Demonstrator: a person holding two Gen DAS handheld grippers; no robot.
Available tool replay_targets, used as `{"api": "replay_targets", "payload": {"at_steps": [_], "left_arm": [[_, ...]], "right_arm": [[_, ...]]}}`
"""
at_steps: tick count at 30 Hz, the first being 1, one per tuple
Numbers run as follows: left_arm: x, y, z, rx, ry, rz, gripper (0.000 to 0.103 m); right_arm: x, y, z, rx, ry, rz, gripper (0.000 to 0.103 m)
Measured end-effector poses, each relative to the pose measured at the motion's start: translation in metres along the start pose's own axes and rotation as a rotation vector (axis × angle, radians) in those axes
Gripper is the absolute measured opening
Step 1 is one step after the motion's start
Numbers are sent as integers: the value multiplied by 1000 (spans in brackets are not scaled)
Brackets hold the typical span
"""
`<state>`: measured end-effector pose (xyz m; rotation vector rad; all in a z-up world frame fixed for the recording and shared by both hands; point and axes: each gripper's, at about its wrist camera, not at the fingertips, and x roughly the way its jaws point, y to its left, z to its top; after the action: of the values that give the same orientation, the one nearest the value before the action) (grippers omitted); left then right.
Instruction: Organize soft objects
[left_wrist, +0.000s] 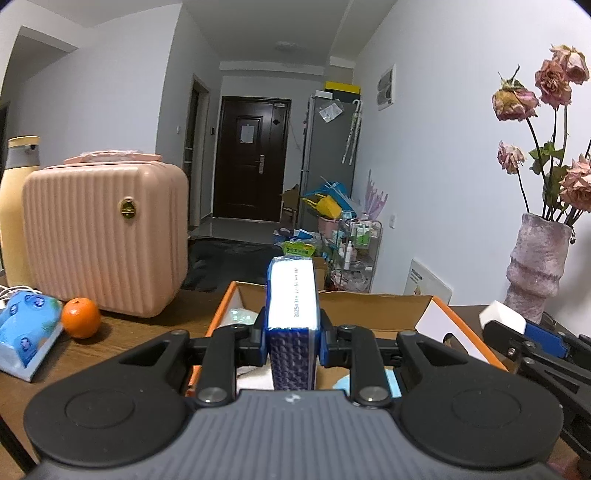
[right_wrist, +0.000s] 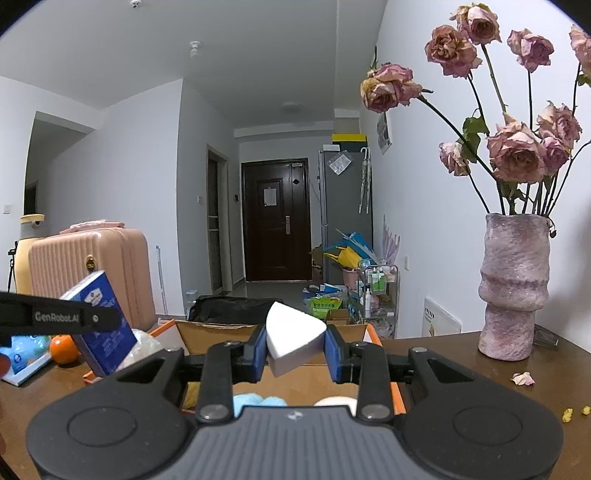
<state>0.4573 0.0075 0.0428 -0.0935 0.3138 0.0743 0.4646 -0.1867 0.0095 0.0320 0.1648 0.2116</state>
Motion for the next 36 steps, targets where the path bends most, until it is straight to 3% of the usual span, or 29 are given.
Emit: {"api": "replay_targets", "payload": {"at_steps": [14,24,36], "left_arm": [[43,-14,10,1,8,-18,24],[77,-13,14,-7,31,10,24],[108,4,12,-31,73,68,24]], "right_arm": [[38,-5,10,-27,38,-27,31],[72,8,18,-78,85,-31,31],[116,10,12,-81,213,-24,31]]}}
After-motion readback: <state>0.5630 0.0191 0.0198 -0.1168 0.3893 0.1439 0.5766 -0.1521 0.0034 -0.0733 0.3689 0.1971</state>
